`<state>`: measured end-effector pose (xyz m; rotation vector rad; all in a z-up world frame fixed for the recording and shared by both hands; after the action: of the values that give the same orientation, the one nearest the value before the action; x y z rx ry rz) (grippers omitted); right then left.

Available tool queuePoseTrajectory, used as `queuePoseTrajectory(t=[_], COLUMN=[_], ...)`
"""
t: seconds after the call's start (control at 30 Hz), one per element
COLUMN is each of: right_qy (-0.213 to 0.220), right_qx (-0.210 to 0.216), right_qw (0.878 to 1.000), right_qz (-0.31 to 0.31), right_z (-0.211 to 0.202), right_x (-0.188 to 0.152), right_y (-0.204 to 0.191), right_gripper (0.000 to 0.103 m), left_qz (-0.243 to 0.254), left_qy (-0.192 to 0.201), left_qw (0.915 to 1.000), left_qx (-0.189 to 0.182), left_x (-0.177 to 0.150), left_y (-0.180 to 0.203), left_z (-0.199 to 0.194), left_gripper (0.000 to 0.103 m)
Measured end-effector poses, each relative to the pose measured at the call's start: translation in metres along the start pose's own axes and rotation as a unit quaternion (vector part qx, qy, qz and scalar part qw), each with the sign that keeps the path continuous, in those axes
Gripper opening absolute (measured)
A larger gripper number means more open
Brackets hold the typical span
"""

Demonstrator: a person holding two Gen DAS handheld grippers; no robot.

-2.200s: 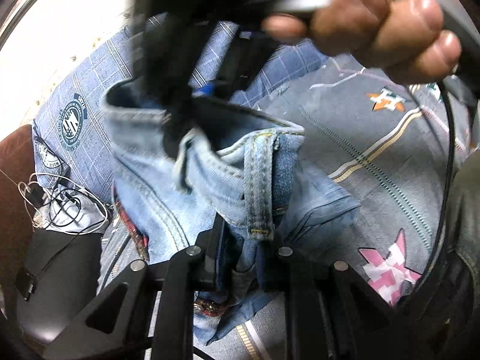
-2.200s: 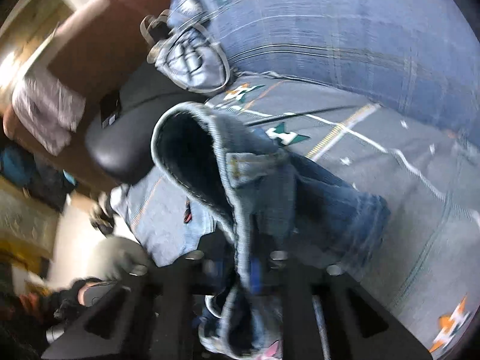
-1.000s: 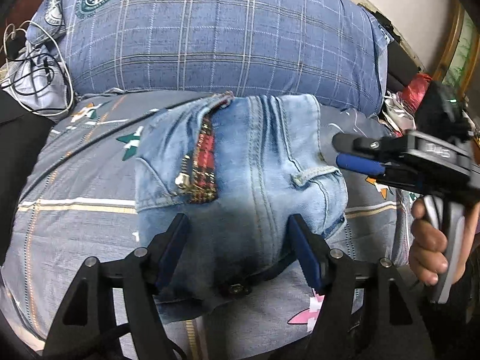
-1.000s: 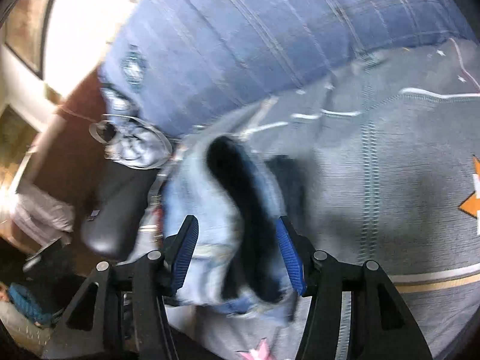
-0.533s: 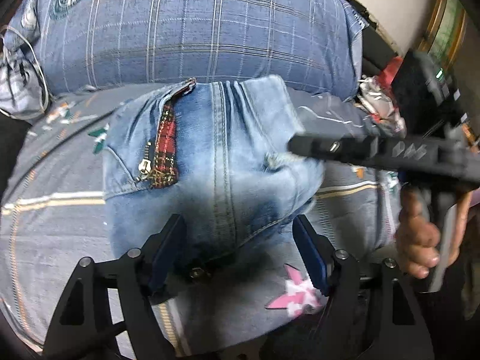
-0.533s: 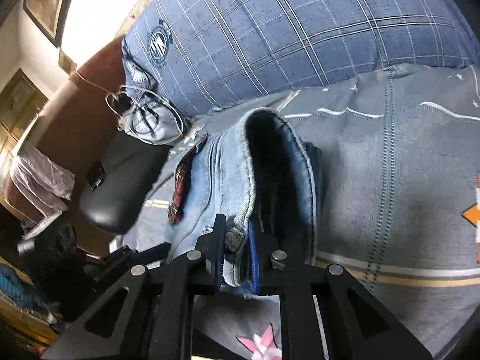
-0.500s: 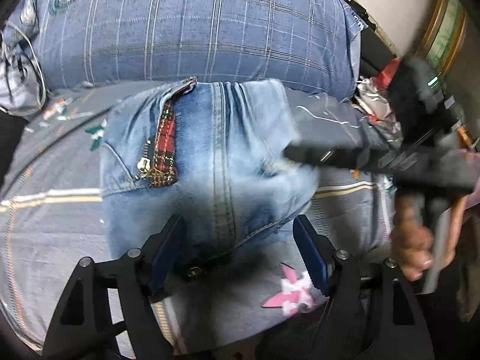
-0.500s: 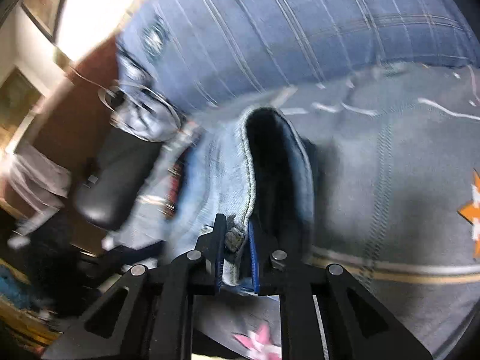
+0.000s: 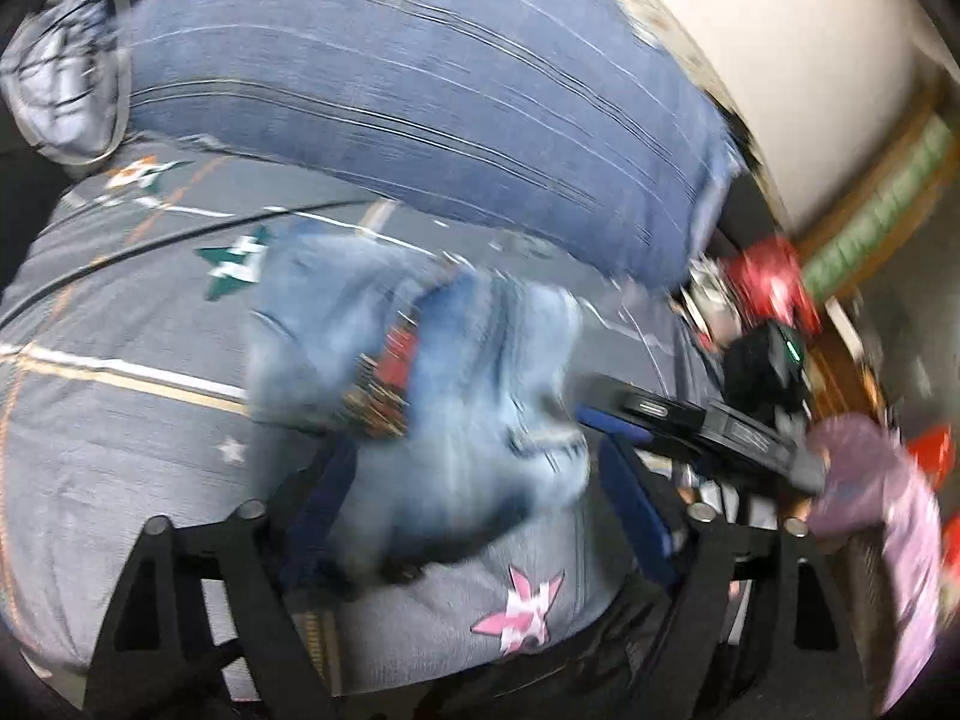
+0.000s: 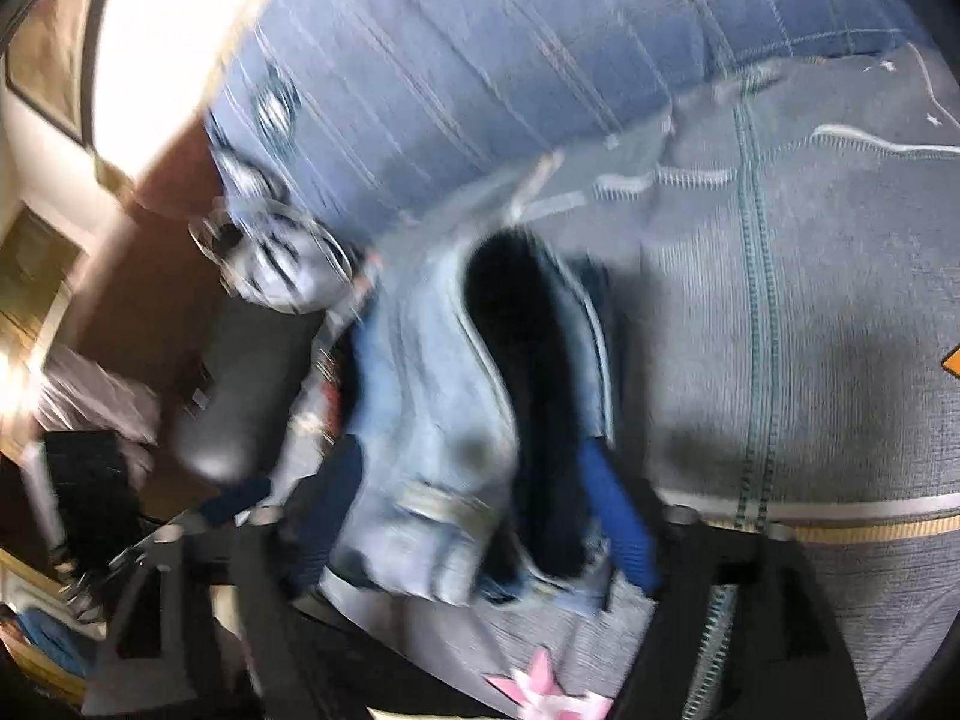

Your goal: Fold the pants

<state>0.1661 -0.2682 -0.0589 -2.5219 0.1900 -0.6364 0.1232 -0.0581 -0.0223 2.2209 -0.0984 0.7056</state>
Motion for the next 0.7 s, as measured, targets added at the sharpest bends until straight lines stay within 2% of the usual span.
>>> queuePoseTrajectory(t=[0.1,0.17,0.3,0.37,0.43,0.5,0.6,0.63,0.67,0.7], right_qy=[-0.003,-0.02,-0.034,-0.058,-0.084,-0.099,-0.136,-0.136,-0.135,-0.137], right_qx=[-0.006,-0.044,-0.048,-0.016,-0.013,-0.011,-0.002,-0.002,-0.003,-0.008], right_qw=[1.0,0.998,0.997,0.995,0.993,0.992,0.986,0.986,0.986,0.986], right_qz=[0.028,0.041,0.054,0.084,0.087,0.073,0.094,0.097,0.096,0.096], right_z=[0.0,0.015,0.041,0.047,0.054,0.06,0.077,0.078,0.078,0.077], right_x=[0.015,0.032,0.044,0.031,0.026,0.025,0.02,0.021,0.022,0.021], right_y=[0.004,0.007,0.019,0.031,0.037,0.036,0.04,0.04,0.04,0.041], right_gripper=[0.083,0.083,0.084,0.084,0.084,0.084,0.082,0.081,0.074,0.059], left_qz=[-0.062,-0.103,-0.126,-0.143,-0.195,-0.211,-0.243,-0.249,-0.249,-0.248], left_qy=[-0.015,-0.043,-0.049,-0.059,-0.087,-0.093,-0.089,-0.089,-0.093,-0.095], left_qw=[0.9979,0.9932,0.99,0.988,0.9769,0.9726,0.9646,0.963,0.9629,0.9628], left_qx=[0.003,0.034,0.04,0.01,-0.011,-0.03,-0.053,-0.053,-0.049,-0.047], left_x=[0.024,0.042,0.054,0.039,0.026,0.024,0.026,0.024,0.022,0.022], left_y=[-0.023,-0.046,-0.08,-0.095,-0.107,-0.111,-0.117,-0.118,-0.118,-0.117], left_z=[0.005,0.018,0.04,0.049,0.059,0.062,0.062,0.063,0.065,0.066], left_gripper=[0.085,0.085,0.085,0.085,0.084,0.084,0.084,0.084,0.084,0.084])
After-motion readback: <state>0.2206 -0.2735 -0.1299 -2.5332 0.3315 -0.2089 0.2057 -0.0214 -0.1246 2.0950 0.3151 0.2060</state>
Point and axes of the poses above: each gripper's, at about its wrist camera, not at the fingertips, and z roughly the way its jaws point, y to its right, x to its top, the point moved 6 cm from there along z, roughly the way its jaws point, and after that the axes turned 10 degrees about -x, right-handed, at the moved point
